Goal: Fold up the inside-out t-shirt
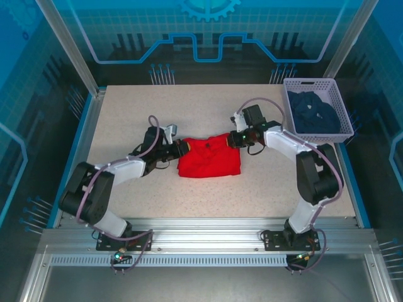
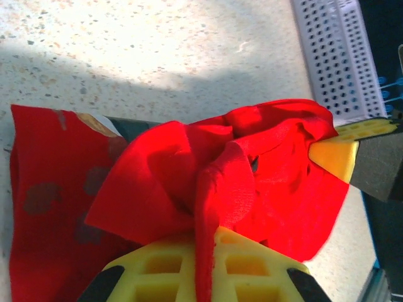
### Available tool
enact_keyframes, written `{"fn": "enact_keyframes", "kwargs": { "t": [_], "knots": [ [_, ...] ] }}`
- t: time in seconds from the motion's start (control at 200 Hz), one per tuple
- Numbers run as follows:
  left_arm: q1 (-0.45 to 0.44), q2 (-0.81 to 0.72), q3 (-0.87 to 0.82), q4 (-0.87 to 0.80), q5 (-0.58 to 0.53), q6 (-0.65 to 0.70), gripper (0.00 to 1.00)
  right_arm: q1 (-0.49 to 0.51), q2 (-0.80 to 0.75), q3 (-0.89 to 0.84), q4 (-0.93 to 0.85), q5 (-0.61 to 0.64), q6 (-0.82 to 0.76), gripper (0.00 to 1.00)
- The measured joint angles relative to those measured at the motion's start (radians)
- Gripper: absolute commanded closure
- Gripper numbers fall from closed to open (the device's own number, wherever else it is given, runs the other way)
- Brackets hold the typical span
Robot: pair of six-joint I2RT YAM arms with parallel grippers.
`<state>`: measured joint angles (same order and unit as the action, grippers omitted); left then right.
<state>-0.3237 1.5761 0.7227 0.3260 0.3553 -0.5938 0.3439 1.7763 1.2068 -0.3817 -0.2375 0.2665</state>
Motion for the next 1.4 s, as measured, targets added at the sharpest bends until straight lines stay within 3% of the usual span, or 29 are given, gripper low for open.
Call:
{"fn": "enact_keyframes", "kwargs": {
  "t": [0.32, 0.48, 0.57, 0.675, 0.9, 1.03, 1.125, 1.285, 1.401],
  "knots": [
    [0.027, 0.209, 0.097, -0.074, -0.027, 0.052, 0.93, -0.021, 0.174, 0.079, -0.089, 0.04, -0.001, 0.93],
    [0.026, 0.253, 0.106, -0.079, -0.03, 0.062, 0.87, -0.025, 0.22, 0.128, -0.117, 0.039, -0.004, 0.83],
    [0.027, 0.253, 0.114, -0.086, -0.039, 0.074, 0.78, -0.026, 0.226, 0.148, -0.135, 0.05, -0.012, 0.72],
    [0.029, 0.234, 0.115, -0.108, -0.064, 0.081, 0.57, -0.039, 0.225, 0.163, -0.163, 0.062, -0.033, 0.63],
    [0.04, 0.085, 0.116, -0.259, -0.195, 0.097, 0.39, -0.077, 0.123, 0.182, -0.245, 0.103, -0.065, 0.53],
    [0.036, -0.063, 0.098, -0.29, -0.229, 0.1, 0.36, -0.065, -0.002, 0.157, -0.232, 0.092, -0.068, 0.52],
    [0.014, -0.101, 0.098, -0.265, -0.172, 0.097, 0.36, -0.035, -0.041, 0.136, -0.205, 0.064, -0.06, 0.54],
    [-0.034, 0.025, 0.133, -0.216, -0.068, 0.09, 0.37, -0.018, 0.034, 0.13, -0.15, 0.012, -0.031, 0.59],
    [-0.037, 0.155, 0.176, -0.204, -0.055, 0.089, 0.37, -0.03, 0.122, 0.131, -0.116, -0.01, -0.015, 0.62]
  ]
}}
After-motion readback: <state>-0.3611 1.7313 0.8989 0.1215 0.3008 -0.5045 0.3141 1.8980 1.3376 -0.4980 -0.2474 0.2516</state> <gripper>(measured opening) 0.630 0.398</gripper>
